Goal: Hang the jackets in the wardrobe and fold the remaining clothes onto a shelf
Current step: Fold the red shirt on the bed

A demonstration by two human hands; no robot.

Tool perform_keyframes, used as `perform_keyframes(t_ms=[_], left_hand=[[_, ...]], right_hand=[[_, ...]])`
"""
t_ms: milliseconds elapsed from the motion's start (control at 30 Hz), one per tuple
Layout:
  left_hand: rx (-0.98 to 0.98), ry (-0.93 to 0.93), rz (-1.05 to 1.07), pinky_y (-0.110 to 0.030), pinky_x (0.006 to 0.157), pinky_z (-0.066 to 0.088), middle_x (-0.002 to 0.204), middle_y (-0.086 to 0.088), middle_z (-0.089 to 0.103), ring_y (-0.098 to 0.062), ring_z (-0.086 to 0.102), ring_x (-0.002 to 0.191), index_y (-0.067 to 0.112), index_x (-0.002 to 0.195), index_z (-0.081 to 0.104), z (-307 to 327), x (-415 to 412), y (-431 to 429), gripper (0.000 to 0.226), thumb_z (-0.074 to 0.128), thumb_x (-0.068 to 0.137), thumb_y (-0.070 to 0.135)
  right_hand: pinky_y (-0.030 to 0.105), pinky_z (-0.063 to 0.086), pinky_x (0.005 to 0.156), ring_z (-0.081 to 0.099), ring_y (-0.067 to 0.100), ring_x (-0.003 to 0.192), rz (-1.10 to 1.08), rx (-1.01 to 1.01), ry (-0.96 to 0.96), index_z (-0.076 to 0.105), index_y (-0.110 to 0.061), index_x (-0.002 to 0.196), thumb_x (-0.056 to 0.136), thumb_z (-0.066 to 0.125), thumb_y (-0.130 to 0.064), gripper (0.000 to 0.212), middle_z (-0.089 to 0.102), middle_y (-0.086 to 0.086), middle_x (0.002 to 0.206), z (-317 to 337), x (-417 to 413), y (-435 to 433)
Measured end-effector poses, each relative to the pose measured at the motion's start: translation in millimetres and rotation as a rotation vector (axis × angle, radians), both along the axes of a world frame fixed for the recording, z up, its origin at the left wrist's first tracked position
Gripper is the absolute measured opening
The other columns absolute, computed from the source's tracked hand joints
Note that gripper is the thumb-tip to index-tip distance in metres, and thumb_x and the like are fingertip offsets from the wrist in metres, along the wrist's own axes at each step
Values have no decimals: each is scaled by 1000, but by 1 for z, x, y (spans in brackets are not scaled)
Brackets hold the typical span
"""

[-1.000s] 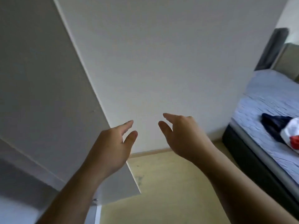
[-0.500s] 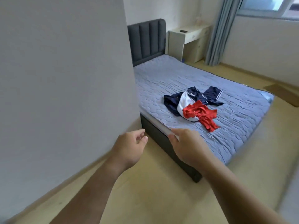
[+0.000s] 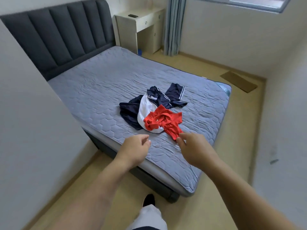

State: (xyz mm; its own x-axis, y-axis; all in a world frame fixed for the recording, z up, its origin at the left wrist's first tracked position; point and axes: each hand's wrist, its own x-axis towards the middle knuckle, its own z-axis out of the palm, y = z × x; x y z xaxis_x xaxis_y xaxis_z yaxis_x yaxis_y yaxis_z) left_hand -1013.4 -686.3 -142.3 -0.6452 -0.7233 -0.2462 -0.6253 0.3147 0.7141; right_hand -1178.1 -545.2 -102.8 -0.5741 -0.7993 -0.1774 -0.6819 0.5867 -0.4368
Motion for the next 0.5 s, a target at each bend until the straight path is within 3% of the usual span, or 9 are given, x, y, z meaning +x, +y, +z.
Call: perform_keyframes(t_ms=[133,267,367,500], left_hand=[[57,-108,-101,-30,106,45,132,1,67,-16,60,125,16,135,64,-24,-87,-61,39,57,100,30],[92,-143,-111,-34,93,49,112,-5,74,-24,66,110,15,111,73,-43,-163,-102,23,57,98,28],[125,-179,-120,-40,91,51,97,-8,71,-29,66,105,25,87,58,-70,-217,-122,10,57,97,26],[190,-266,-56,-41,92,50,95,-12,69,-31,65,106,17,83,56,-126,-285,-137,16,56,97,25]], right_hand=[[39,50,82,62,32,103,-49,75,-19,68,-11,106,105,43,-33,33,71,7,102,-16,-73,-40],[39,50,83,62,31,101,-58,130,-68,68,-7,111,105,44,-31,34,71,9,99,-39,-145,-77],[39,49,79,62,34,98,-40,176,-121,68,-7,102,105,44,-29,33,68,7,90,-66,-205,-104],[39,52,86,63,32,104,-3,280,-192,68,-6,117,104,44,-27,35,71,13,109,-130,-296,-139]])
